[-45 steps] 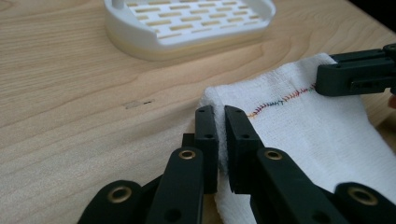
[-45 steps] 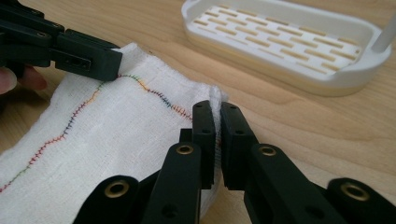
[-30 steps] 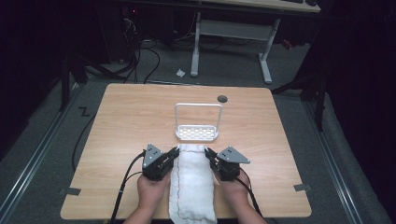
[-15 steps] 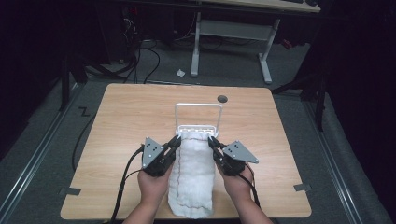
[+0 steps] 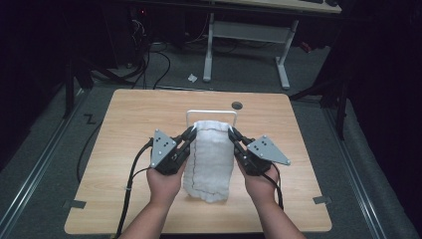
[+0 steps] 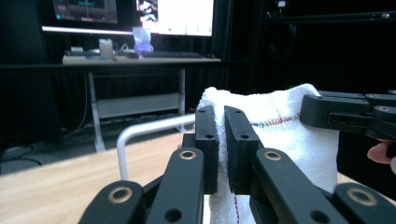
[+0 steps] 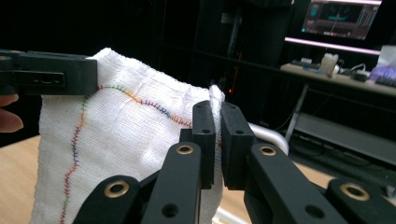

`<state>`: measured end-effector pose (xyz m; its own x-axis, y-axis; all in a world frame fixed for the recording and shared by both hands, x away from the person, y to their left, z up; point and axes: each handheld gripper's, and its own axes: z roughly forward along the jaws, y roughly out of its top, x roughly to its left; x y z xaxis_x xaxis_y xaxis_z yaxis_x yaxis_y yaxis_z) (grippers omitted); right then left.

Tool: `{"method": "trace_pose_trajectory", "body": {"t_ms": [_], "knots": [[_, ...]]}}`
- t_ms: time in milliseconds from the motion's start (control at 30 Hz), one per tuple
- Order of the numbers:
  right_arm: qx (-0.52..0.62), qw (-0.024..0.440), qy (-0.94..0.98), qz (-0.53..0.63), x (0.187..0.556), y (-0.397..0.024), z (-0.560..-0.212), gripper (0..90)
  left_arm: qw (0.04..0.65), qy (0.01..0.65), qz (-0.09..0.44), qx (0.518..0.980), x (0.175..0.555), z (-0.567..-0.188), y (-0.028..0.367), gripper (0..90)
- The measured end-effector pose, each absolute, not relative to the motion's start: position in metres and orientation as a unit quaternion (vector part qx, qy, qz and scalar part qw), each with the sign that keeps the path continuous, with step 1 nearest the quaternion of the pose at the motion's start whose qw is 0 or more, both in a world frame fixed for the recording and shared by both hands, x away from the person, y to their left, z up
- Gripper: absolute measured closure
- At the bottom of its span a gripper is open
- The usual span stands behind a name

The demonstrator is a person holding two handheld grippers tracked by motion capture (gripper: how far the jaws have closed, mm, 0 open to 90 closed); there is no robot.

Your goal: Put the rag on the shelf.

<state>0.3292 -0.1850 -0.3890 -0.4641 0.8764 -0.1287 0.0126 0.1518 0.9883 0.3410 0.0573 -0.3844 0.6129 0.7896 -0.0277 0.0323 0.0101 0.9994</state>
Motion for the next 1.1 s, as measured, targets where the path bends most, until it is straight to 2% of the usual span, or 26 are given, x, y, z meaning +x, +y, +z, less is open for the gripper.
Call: {"method": "trace_pose_trajectory", "body": {"t_ms": [267, 500, 833, 1100], "knots": [[0.328, 0.412, 0.629, 0.572, 0.332, -0.190, -0.353, 86.1, 0.641, 0.302, 0.323, 0.627, 0.348, -0.355, 0.056, 85.1], [0.326, 0.422, 0.623, 0.572, 0.337, -0.193, -0.339, 86.1, 0.637, 0.291, 0.330, 0.633, 0.357, -0.341, 0.050, 85.2], [0.335, 0.425, 0.622, 0.567, 0.364, -0.198, -0.316, 86.1, 0.615, 0.283, 0.344, 0.651, 0.395, -0.318, 0.042, 85.1], [0.343, 0.430, 0.618, 0.561, 0.397, -0.195, -0.314, 86.2, 0.595, 0.295, 0.356, 0.657, 0.427, -0.311, 0.038, 85.1]]}}
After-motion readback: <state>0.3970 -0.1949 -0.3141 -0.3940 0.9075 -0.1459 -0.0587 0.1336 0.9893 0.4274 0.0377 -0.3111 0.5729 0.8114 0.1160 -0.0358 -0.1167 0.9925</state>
